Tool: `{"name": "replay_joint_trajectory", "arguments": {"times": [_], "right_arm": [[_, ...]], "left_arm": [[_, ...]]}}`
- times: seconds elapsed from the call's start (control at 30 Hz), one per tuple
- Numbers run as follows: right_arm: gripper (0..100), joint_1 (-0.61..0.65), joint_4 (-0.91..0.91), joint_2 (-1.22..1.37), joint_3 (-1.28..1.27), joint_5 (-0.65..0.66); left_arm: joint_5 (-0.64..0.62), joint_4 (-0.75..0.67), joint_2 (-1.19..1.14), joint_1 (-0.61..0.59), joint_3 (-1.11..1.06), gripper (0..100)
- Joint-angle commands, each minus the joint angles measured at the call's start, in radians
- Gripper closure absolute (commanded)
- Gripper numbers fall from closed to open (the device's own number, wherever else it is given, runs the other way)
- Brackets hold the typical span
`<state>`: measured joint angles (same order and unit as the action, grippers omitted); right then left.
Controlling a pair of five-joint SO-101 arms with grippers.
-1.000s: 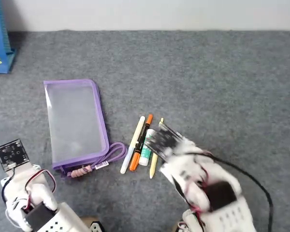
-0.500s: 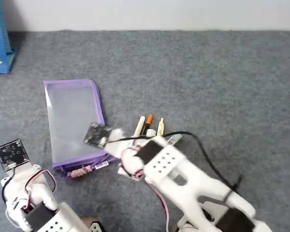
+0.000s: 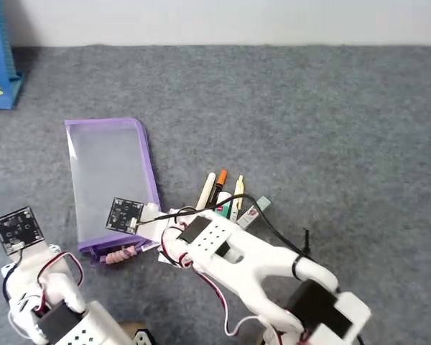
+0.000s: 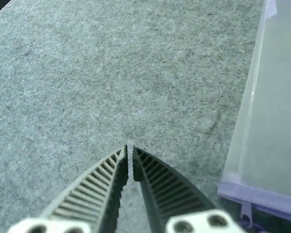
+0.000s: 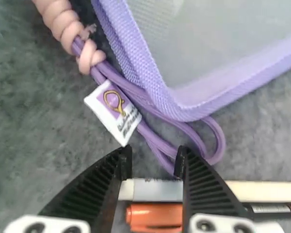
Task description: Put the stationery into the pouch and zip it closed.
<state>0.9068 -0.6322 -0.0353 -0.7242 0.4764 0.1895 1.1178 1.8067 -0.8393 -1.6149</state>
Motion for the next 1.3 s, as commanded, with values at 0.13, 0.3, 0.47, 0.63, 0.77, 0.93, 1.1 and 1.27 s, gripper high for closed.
{"name": "replay_joint_trajectory", "arguments": {"times": [0.13,0.3,0.47,0.63,0.77,0.93,1.1,1.27], "right_arm": [[83.8,-0.001,-0.024,0.094,0.150,0.014],[99.1,-0.013,-0.137,0.166,0.279,0.014],[99.1,-0.079,-0.269,0.176,0.396,0.014],[99.0,-0.156,-0.420,0.124,0.520,0.018],[99.0,-0.205,-0.550,0.022,0.575,0.092],[98.9,-0.185,-0.598,-0.012,0.525,0.109],[90.7,-0.093,-0.479,0.051,0.416,0.110],[85.3,-0.042,-0.366,0.139,0.407,0.110]], "left_arm": [[0.012,-0.026,0.005,0.003,0.010,98],[0.012,-0.026,0.005,0.003,0.010,98],[0.012,-0.026,0.005,0.003,0.010,98],[0.012,-0.026,0.005,0.003,0.010,98],[0.012,-0.026,0.005,0.003,0.010,98],[0.012,-0.026,0.005,0.003,0.010,98],[0.012,-0.026,0.005,0.003,0.010,98],[0.012,-0.026,0.005,0.003,0.007,98]]}}
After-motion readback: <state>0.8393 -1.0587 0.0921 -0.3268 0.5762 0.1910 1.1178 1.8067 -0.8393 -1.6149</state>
